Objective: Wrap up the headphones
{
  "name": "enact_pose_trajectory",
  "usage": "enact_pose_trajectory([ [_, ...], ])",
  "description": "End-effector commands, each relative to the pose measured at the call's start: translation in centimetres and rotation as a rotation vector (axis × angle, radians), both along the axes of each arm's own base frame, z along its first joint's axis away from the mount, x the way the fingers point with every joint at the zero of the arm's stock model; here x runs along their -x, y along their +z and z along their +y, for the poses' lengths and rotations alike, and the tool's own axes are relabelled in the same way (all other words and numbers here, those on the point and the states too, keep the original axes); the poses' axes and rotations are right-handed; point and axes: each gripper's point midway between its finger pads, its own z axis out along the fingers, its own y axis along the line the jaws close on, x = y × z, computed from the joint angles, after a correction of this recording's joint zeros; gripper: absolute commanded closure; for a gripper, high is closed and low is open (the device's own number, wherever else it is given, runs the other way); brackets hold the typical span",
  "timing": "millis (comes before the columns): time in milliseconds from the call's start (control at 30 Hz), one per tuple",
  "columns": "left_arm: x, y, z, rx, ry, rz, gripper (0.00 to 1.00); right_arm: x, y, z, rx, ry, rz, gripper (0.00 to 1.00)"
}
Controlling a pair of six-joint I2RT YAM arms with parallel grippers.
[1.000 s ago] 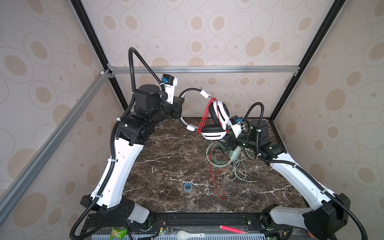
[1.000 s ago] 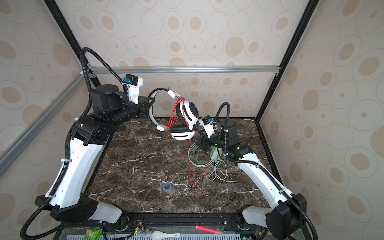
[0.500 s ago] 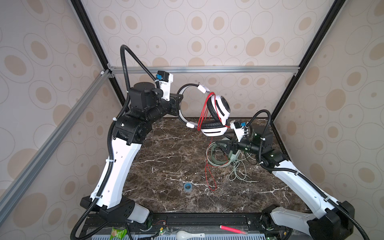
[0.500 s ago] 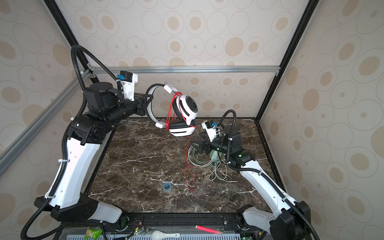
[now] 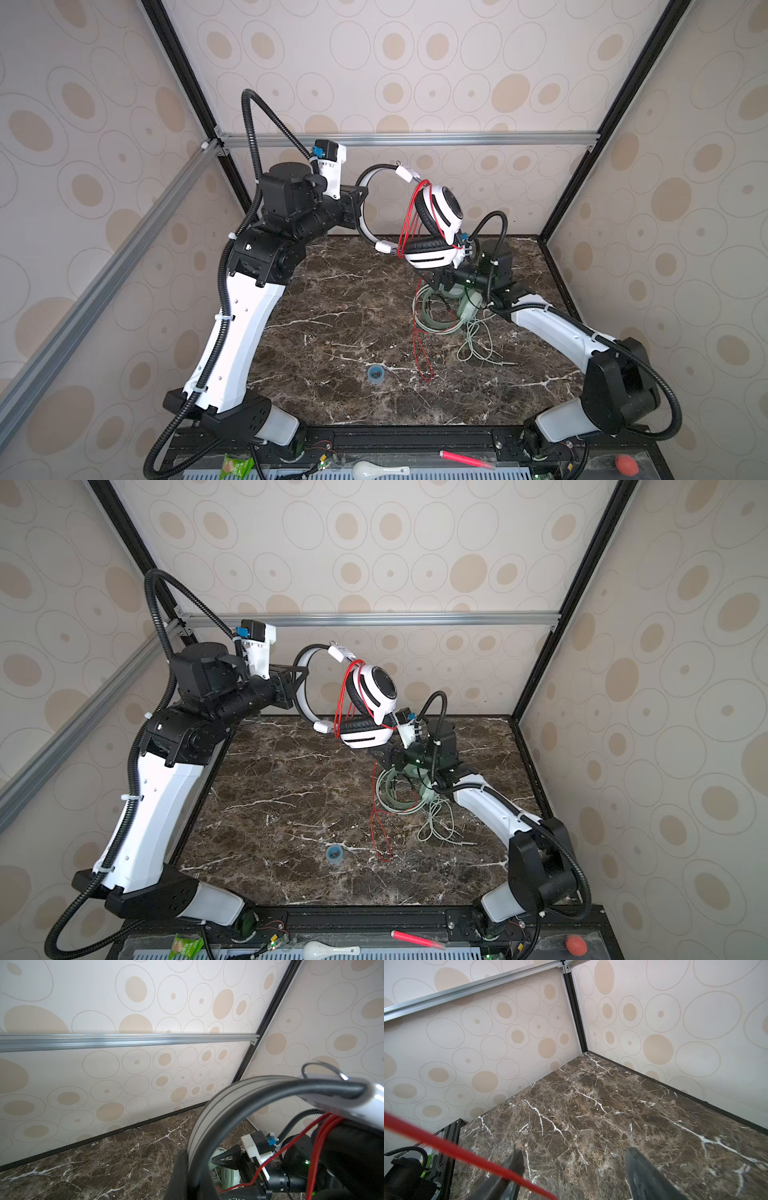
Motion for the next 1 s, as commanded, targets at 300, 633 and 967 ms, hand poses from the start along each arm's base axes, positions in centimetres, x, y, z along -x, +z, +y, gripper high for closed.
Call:
enact_pose_trajectory([
  [300,0.3,4.5,0.1,0.127,-0.003,-0.103,1.0,-0.5,-3.5,2.5,-0.076,0.069,0.08,0.25],
  [633,-1.2,4.1,0.8,0.153,0.05,-0.087,1.0,1.2,-7.4,3.2,-0.09,0.063,0.18,0.45],
  [967,-3.7,3.6,2.5,0.208,0.153,-0.053,1.0,4.0,-9.7,3.5,-0.06,0.04,0.241,0.92],
])
